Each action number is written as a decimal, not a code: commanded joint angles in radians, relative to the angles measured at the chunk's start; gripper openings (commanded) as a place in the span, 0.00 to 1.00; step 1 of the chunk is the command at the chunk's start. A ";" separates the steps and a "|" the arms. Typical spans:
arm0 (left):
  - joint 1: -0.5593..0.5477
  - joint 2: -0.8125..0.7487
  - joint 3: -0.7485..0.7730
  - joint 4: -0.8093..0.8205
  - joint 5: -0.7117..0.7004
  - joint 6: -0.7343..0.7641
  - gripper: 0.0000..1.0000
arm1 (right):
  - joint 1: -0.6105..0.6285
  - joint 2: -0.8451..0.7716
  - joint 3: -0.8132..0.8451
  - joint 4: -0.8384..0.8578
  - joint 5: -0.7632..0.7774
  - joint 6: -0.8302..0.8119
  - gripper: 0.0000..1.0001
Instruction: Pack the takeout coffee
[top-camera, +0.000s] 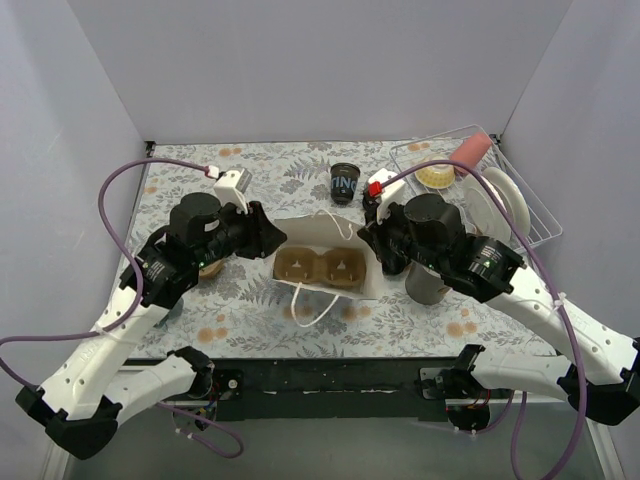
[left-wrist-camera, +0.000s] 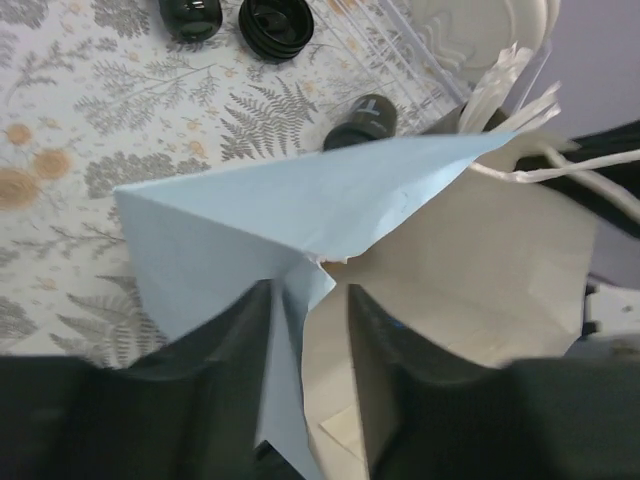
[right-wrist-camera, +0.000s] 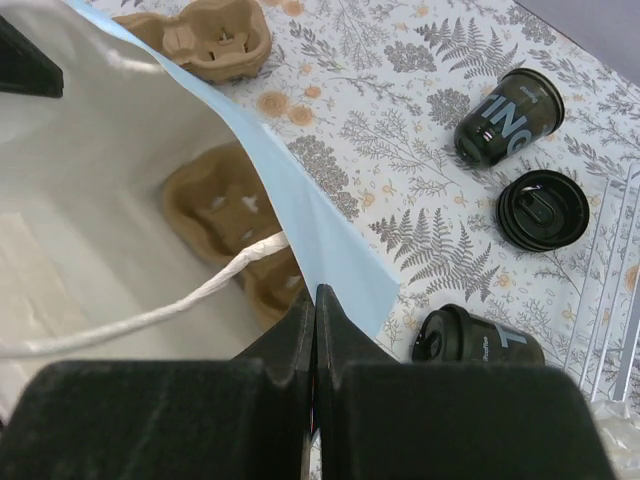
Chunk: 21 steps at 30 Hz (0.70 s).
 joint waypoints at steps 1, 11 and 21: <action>0.003 0.012 0.047 -0.025 -0.056 0.046 0.46 | -0.003 -0.026 -0.002 0.114 0.002 0.019 0.01; 0.003 -0.080 0.067 -0.171 -0.105 0.030 0.78 | -0.003 -0.028 -0.043 0.128 -0.014 0.039 0.01; 0.003 -0.094 0.061 -0.249 -0.079 0.065 0.64 | -0.003 -0.034 -0.050 0.114 -0.002 0.021 0.01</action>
